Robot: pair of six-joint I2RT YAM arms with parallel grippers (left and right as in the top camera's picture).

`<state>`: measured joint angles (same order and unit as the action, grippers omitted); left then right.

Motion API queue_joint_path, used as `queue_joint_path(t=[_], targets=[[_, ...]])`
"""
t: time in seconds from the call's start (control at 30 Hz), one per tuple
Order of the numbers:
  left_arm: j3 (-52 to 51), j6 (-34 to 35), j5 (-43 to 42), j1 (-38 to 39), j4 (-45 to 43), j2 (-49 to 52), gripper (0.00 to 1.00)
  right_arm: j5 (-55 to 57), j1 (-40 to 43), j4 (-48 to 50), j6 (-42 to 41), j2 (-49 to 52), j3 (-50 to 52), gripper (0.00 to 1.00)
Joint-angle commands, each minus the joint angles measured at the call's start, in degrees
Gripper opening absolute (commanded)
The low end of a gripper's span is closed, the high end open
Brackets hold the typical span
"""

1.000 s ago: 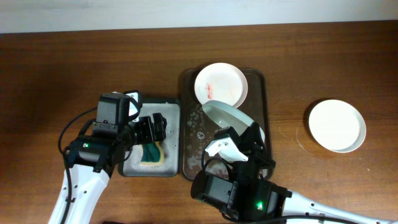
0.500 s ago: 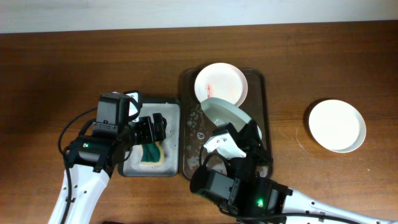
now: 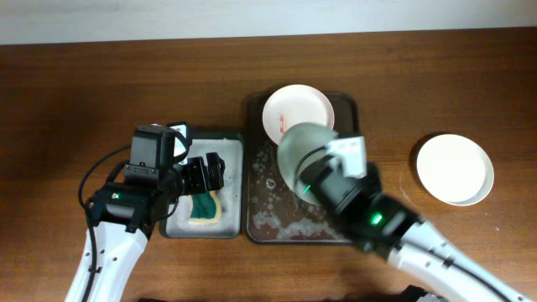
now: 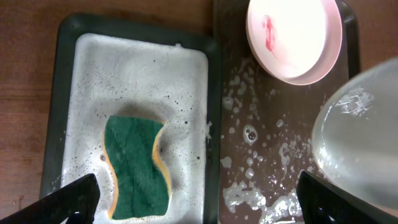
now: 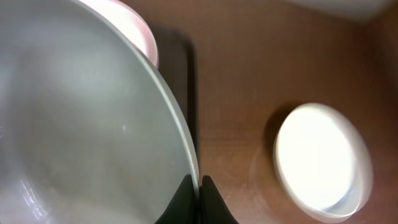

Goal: Clean dirty plates on tray and stack at the side

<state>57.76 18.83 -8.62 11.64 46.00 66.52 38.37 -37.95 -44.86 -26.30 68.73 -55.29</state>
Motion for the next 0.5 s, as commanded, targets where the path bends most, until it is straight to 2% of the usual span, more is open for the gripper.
queue_joint_path(t=[0.0,0.03,0.13,0.23,0.37,0.47], targets=[[0.9,-0.5,-0.4,-0.3,-0.1,-0.2,0.99,-25.2,18.2,0.0,-1.1,-0.5,-1.4,0.04],[0.9,-0.5,-0.4,-0.3,-0.1,-0.2,0.99,-32.4,27.1,0.1,0.6,-0.5,-1.4,0.04],[0.9,-0.5,-0.4,-0.3,-0.1,-0.2,0.99,-45.3,44.8,0.1,1.0,0.7,-1.4,0.04],[0.9,-0.5,-0.4,-0.3,-0.1,-0.2,0.99,-47.1,62.8,2.5,1.0,4.8,-1.4,0.04],[0.9,-0.5,-0.4,-0.3,-0.1,-0.2,0.99,-46.6,75.8,7.5,-0.9,11.9,-1.4,0.04],[0.9,-0.5,-0.4,-0.3,-0.1,-0.2,0.99,-46.6,80.7,8.4,-1.2,17.4,-1.4,0.04]])
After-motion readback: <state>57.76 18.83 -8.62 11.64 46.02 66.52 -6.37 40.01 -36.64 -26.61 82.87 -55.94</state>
